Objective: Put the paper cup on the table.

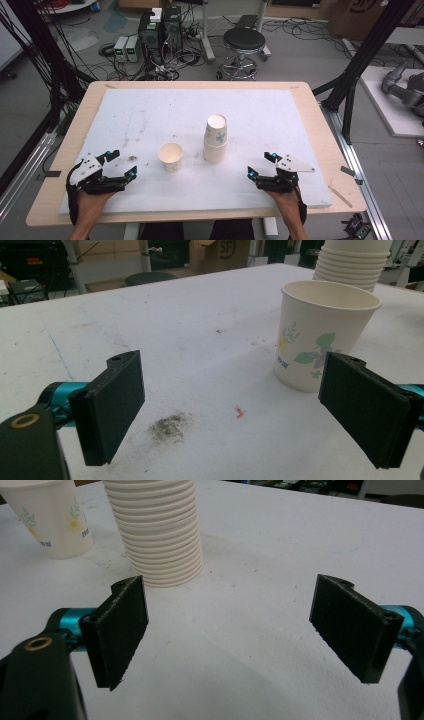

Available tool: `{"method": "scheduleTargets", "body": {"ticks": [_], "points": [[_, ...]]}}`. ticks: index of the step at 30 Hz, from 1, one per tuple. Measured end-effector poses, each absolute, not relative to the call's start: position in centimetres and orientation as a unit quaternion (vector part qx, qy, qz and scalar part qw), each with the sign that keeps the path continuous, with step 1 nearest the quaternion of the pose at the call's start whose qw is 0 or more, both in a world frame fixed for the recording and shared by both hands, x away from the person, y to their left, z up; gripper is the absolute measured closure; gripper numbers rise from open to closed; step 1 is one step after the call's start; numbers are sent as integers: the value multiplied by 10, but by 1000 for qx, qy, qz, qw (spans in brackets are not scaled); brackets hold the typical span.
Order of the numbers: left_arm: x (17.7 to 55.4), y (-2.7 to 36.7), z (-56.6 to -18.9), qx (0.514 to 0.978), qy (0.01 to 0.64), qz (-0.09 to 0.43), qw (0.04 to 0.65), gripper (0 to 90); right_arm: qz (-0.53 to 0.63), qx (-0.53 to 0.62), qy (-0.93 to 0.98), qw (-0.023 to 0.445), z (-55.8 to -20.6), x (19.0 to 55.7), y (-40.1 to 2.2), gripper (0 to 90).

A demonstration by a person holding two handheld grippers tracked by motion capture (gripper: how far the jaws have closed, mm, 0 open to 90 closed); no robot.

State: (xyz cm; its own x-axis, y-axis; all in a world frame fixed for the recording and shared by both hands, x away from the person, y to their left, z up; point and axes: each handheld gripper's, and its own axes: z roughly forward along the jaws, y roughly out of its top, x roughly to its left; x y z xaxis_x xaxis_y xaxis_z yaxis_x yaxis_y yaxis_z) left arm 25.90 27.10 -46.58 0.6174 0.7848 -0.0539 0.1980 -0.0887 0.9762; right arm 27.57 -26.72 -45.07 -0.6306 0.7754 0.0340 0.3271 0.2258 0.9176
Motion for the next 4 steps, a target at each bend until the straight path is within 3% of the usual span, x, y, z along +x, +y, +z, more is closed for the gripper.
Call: {"method": "scheduleTargets", "body": {"ticks": [4], "points": [[259, 271, -466, 692, 357, 255, 574, 111, 503, 368, 749, 224, -451, 276, -267, 159]]}}
